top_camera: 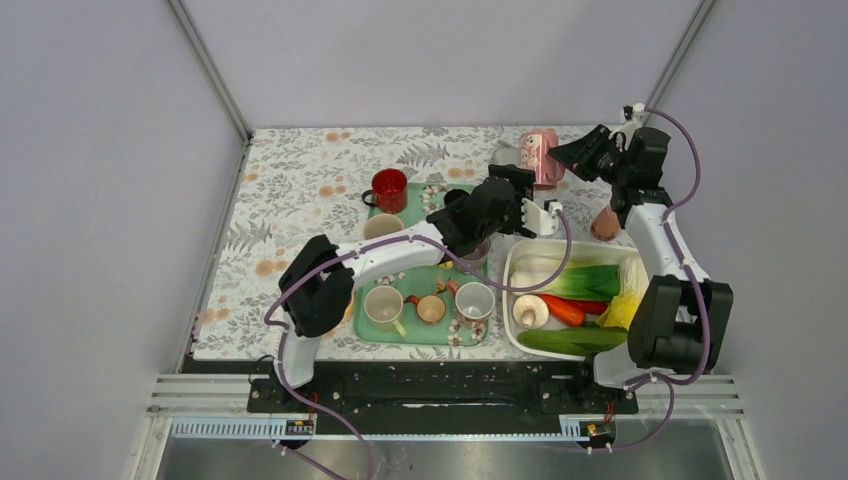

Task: Turn the mug right side up

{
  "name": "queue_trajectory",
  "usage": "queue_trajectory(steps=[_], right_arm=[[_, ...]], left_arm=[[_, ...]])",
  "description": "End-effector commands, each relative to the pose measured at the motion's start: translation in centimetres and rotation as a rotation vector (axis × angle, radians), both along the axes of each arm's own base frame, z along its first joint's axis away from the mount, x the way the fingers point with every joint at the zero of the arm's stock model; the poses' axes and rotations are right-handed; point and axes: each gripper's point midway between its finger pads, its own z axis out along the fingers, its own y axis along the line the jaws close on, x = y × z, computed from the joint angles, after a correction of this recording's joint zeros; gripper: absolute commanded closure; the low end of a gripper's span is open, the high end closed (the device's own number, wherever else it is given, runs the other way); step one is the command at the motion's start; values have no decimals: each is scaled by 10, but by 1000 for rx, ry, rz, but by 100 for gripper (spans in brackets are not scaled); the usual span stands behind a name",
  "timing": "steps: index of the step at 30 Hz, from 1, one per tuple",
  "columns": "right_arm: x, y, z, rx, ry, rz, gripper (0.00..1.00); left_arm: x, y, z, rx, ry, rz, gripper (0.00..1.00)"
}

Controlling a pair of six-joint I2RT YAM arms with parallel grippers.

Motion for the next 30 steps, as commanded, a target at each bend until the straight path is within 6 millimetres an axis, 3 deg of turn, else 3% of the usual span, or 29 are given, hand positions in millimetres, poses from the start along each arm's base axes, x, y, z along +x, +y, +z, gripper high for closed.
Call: queue_trajectory(steps=[1,4,9,14,20,25,30], right_arm=[[-25,16,90,19,-284,41,100],[-32,17,94,22,-297,27,100],[-39,23,97,38,-311,41,100],[-39,27,96,41,-307,53,100],[-43,32,95,56,-308,69,100],[-49,40,93,68,-301,95,100],[-51,44,89,69,-301,103,100]], left_arm=[[23,1,59,-186,-261,48,1],[22,-9,51,-201,-302,50,1],[36,-10,76,-319,-354,151,1],[36,-13,77,-343,-336,160,1],[53,-12,90,-356,-377,206,11],[75,-8,93,-322,-363,229,32],[87,4,100,-307,-391,240,84]])
